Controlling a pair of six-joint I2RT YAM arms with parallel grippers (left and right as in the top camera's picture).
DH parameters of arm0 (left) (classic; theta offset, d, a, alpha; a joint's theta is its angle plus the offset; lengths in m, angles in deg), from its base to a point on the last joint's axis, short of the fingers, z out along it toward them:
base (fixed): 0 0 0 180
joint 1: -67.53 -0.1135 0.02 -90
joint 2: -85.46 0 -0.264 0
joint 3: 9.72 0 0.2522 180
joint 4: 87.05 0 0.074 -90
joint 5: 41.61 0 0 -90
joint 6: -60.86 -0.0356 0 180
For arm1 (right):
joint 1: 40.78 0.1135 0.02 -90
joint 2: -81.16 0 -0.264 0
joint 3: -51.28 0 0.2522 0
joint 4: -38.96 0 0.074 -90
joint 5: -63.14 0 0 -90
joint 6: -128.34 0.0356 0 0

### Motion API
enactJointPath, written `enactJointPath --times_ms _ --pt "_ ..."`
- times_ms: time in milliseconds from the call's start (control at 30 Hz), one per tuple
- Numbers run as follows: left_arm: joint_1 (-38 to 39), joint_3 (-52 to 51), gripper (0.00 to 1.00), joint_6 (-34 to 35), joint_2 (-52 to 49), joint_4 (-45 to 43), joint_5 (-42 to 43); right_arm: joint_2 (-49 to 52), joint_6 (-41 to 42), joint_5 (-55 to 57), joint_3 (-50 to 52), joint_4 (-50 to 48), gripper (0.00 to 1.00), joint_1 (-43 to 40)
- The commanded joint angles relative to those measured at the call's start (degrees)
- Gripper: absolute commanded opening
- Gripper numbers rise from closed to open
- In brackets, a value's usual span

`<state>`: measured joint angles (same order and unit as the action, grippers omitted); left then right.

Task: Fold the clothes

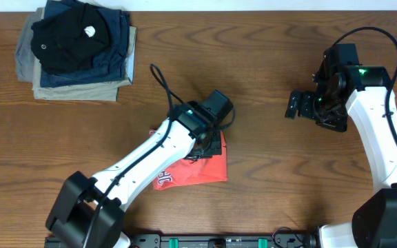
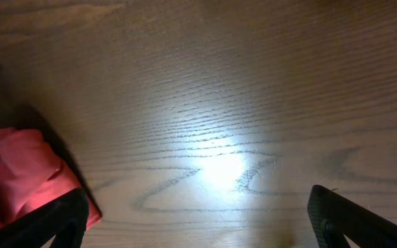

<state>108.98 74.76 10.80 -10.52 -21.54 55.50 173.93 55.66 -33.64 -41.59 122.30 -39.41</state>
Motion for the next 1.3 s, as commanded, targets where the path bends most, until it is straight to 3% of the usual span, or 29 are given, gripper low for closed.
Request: enactJointPath --times_ms 0,67,133,367,467,500,600,633,800,1000,1133,1267 --pt "0.5 0.0 0.15 1.3 -1.0 -1.0 -0.1 -0.1 -0.7 0.3 -0.3 0.1 0.99 0.5" --pt "0.5 0.0 0.17 1.3 -1.6 -1.4 -0.1 -0.1 -0.7 0.3 -0.3 0.1 0.99 0.5" --pt "0.5 0.0 0.25 1.3 -1.9 -1.5 -0.1 -0.1 -0.7 0.3 -0.3 0.1 0.99 0.5" --pt "0.5 2.2 0.27 0.0 0.1 2.7 0.0 -0.1 -0.7 0.3 -0.3 0.1 0.99 0.5" --pt "0.5 4.4 0.33 -3.4 2.4 4.5 3.0 -0.1 -0.7 0.3 -0.3 0.1 0.99 0.5" --pt "0.5 5.0 0.39 -5.1 3.4 4.5 5.1 -0.1 -0.7 0.3 -0.3 0.1 0.99 0.5" --pt "0.5 6.5 0.80 -9.5 6.8 4.6 10.3 -0.1 -0.7 0.3 -0.3 0.1 0.99 0.5" --pt "0.4 6.9 0.87 -9.8 7.8 5.2 10.4 -0.1 -0.7 0.3 -0.3 0.1 0.99 0.5" --pt "-2.4 7.7 0.89 -9.7 13.5 10.9 6.0 -0.1 -0.7 0.3 -0.3 0.1 0.99 0.5" --pt "-12.8 7.4 0.90 -9.3 16.1 20.9 -1.7 -0.1 -0.7 0.3 -0.3 0.1 0.99 0.5" --pt "-17.7 5.2 0.90 -9.3 14.6 20.5 -1.3 -0.1 -0.7 0.3 -0.3 0.1 0.99 0.5" --pt "-18.1 3.7 0.89 -9.7 10.6 18.3 1.8 -0.1 -0.7 0.3 -0.3 0.1 0.99 0.5"
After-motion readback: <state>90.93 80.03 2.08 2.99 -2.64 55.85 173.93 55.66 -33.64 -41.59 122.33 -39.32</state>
